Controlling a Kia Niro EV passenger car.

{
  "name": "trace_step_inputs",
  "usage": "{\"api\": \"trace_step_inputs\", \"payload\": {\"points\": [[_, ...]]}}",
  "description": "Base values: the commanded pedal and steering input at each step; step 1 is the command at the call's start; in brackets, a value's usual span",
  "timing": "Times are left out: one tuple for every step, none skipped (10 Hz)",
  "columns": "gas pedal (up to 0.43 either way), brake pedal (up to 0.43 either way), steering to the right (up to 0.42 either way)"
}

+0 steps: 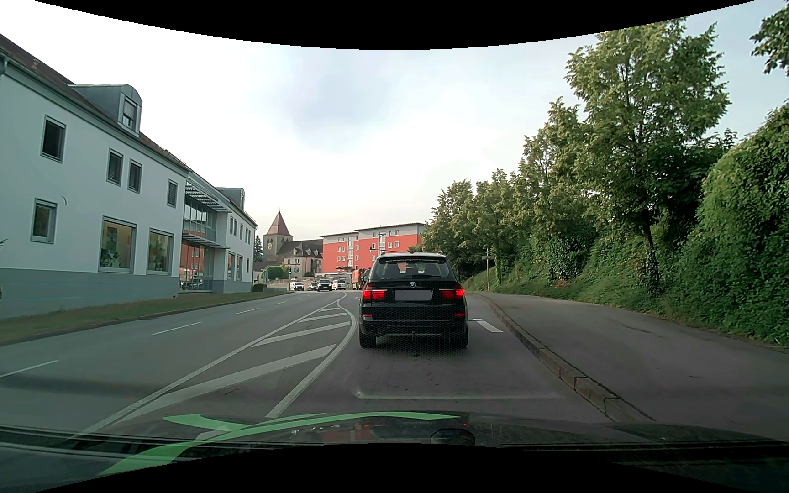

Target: Follow the waypoints while adhering to traffic rules and regulations

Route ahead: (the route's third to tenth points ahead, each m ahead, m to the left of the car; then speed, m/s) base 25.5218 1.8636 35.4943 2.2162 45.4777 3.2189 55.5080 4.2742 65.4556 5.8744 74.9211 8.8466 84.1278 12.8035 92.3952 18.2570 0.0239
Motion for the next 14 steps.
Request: {"api": "trace_step_inputs", "payload": {"points": [[0.0, 0.0, -0.004], [0.0, 0.0, -0.005], [0.118, 0.0, -0.004], [0.118, 0.0, -0.004], [0.169, 0.0, -0.004], [0.22, 0.0, -0.004], [0.268, 0.0, -0.005], [0.311, 0.0, -0.005], [0.37, 0.0, -0.004], [0.37, 0.0, -0.005], [0.378, 0.0, -0.005], [0.378, 0.0, -0.005], [0.378, 0.0, -0.006], [0.39, 0.0, -0.007]]}}
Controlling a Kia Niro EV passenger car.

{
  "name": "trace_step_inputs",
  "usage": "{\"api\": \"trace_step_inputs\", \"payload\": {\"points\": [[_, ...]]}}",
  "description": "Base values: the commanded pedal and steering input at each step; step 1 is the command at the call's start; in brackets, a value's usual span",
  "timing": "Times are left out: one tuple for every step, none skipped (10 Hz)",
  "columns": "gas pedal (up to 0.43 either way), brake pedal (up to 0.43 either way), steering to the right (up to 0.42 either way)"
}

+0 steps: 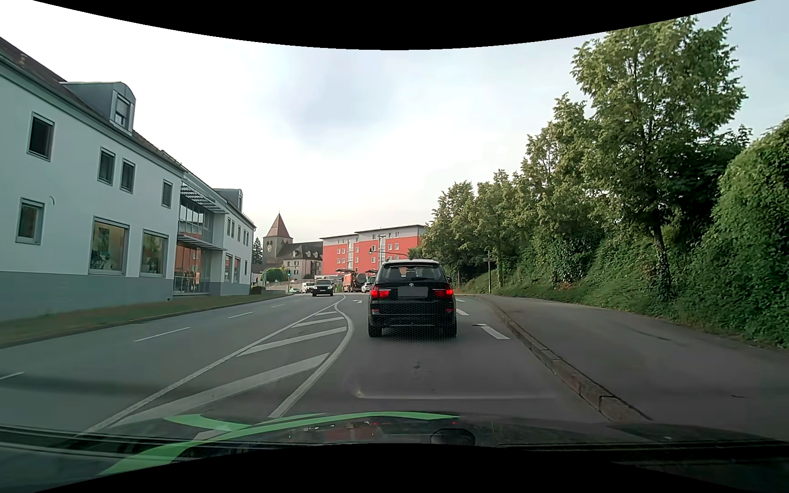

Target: Follow the waypoints while adhering to traffic rules and regulations

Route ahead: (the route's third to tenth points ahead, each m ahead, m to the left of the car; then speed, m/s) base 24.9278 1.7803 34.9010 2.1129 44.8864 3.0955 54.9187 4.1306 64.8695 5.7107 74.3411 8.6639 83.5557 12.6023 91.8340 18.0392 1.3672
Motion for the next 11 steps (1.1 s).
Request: {"api": "trace_step_inputs", "payload": {"points": [[0.398, 0.0, -0.007], [0.409, 0.0, -0.007], [0.421, 0.0, -0.007], [0.421, 0.0, -0.007], [0.429, 0.0, -0.007], [0.429, 0.0, -0.007], [0.429, 0.0, -0.007], [0.429, 0.0, -0.007], [0.421, 0.0, -0.007], [0.409, 0.0, -0.007], [0.39, 0.0, -0.007]]}}
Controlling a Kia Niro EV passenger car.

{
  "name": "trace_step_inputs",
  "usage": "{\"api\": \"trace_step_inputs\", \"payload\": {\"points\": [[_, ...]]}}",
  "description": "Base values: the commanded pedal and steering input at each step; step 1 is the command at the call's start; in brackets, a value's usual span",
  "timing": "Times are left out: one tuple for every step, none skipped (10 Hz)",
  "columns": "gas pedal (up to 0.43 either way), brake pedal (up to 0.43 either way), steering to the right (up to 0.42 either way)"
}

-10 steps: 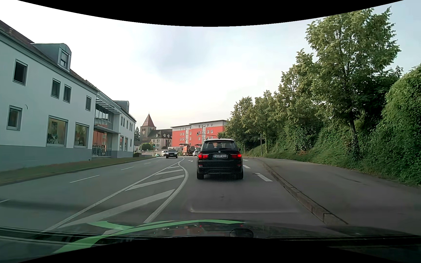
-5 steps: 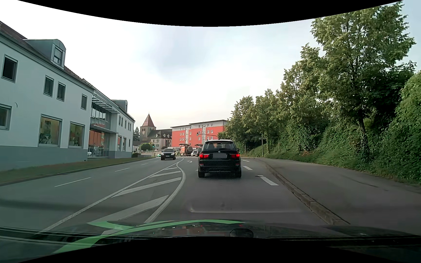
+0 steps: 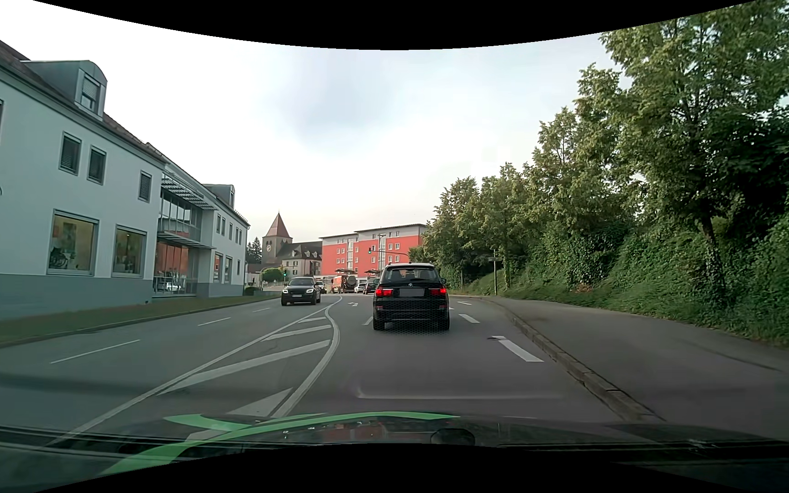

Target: Follow the waypoints while adhering to traffic rules and regulations

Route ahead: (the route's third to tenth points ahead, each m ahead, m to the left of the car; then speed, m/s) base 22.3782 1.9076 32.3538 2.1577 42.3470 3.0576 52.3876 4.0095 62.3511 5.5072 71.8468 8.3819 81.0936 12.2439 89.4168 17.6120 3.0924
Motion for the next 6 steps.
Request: {"api": "trace_step_inputs", "payload": {"points": [[0.39, 0.0, -0.007], [0.39, 0.0, -0.007], [0.39, 0.0, -0.007], [0.39, 0.0, -0.007], [0.39, 0.0, -0.007], [0.39, 0.0, -0.007]]}}
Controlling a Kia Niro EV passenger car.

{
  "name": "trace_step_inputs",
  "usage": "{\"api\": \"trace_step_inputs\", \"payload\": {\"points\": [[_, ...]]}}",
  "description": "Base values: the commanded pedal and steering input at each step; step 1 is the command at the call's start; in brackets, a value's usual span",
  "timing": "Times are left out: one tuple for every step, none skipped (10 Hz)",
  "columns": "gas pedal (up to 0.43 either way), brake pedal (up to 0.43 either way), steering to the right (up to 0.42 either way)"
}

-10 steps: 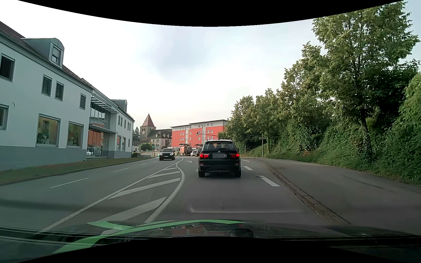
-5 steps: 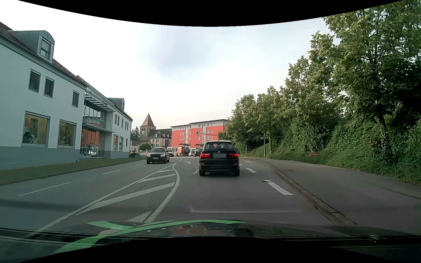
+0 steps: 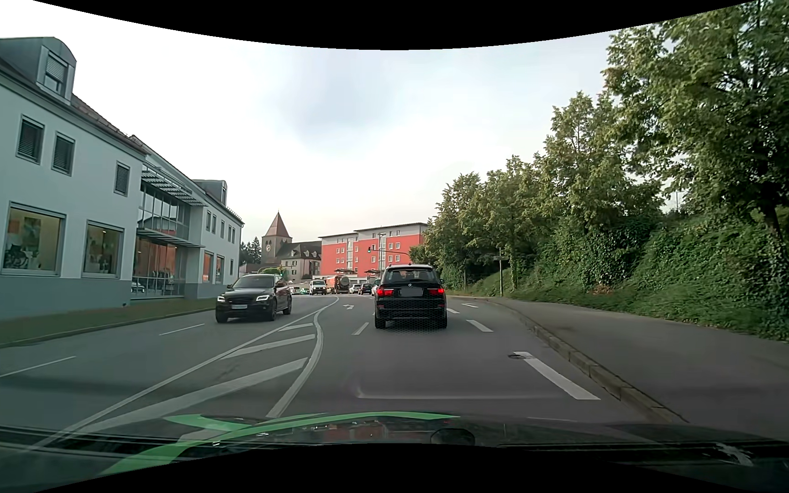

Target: Follow the waypoints while adhering to traffic rules and regulations

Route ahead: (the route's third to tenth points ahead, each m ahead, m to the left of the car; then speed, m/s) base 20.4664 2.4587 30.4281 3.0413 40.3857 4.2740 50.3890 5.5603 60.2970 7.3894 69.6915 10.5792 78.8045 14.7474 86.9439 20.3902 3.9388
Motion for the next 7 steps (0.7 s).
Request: {"api": "trace_step_inputs", "payload": {"points": [[0.39, 0.0, -0.007], [0.449, 0.0, -0.007], [0.449, 0.0, -0.007], [0.449, 0.0, -0.007], [0.441, 0.0, -0.007], [0.421, 0.0, -0.007], [0.37, 0.0, -0.007]]}}
